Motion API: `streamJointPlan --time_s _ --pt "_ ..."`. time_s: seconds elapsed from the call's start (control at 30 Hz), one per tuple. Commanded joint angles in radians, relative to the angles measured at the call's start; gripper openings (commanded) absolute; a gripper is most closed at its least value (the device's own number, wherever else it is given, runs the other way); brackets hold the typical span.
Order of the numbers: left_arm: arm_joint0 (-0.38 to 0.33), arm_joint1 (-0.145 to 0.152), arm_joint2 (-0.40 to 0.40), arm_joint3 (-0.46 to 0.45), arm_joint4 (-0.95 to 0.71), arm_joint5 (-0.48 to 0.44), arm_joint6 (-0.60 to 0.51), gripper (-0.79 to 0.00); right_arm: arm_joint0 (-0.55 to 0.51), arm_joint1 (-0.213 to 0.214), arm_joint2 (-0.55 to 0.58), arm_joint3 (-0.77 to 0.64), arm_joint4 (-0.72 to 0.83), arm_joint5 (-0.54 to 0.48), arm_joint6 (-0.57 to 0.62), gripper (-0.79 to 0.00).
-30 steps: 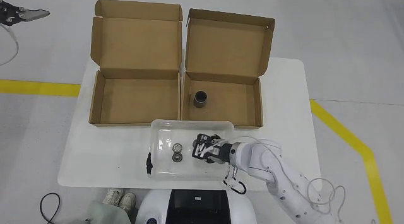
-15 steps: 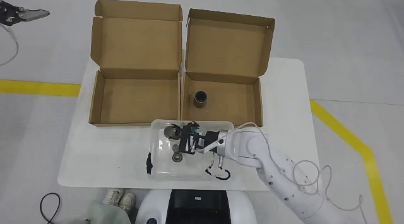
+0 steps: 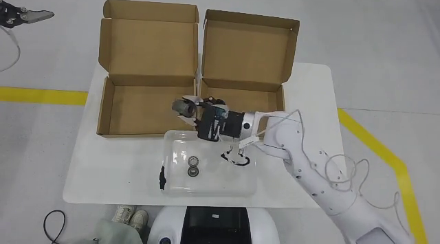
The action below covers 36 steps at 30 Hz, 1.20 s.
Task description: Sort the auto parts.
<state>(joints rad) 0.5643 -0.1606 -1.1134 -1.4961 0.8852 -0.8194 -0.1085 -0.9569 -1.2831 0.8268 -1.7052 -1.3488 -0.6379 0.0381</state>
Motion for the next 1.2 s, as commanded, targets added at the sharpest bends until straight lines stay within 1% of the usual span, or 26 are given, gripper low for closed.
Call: streamJointPlan --time_s 0.0,0.23,0.4,0.6,0.83,1.03,1.17 --pt "0.0 0.0 0.0 0.0 0.0 0.0 0.0 0.0 0.012 0.002 0.02 -0.018 -0.01 -0.005 -0.001 -0.785" --pt "0.0 0.0 0.0 0.0 0.0 0.0 0.0 0.0 0.04 0.007 0.08 -0.107 -0.019 -0.013 -0.004 -0.785" --pt "0.0 0.0 0.0 0.0 0.0 0.0 0.0 0.0 0.059 0.008 0.118 -0.147 -0.005 -0.011 -0.031 -0.785" --pt "0.0 0.0 0.0 0.0 0.0 0.0 0.0 0.0 0.104 0.003 0.147 -0.096 0.046 -0.031 -0.144 -0.785" --pt "0.0 0.0 0.0 0.0 0.0 0.0 0.0 0.0 0.169 -0.011 0.138 -0.042 0.045 -0.025 -0.238 -0.785" --pt "0.0 0.0 0.0 0.0 0.0 0.0 0.0 0.0 0.214 -0.019 0.138 -0.045 0.032 -0.002 -0.253 -0.785" --pt "0.0 0.0 0.0 0.0 0.0 0.0 0.0 0.0 0.214 -0.019 0.151 -0.063 0.018 0.009 -0.252 -0.785"
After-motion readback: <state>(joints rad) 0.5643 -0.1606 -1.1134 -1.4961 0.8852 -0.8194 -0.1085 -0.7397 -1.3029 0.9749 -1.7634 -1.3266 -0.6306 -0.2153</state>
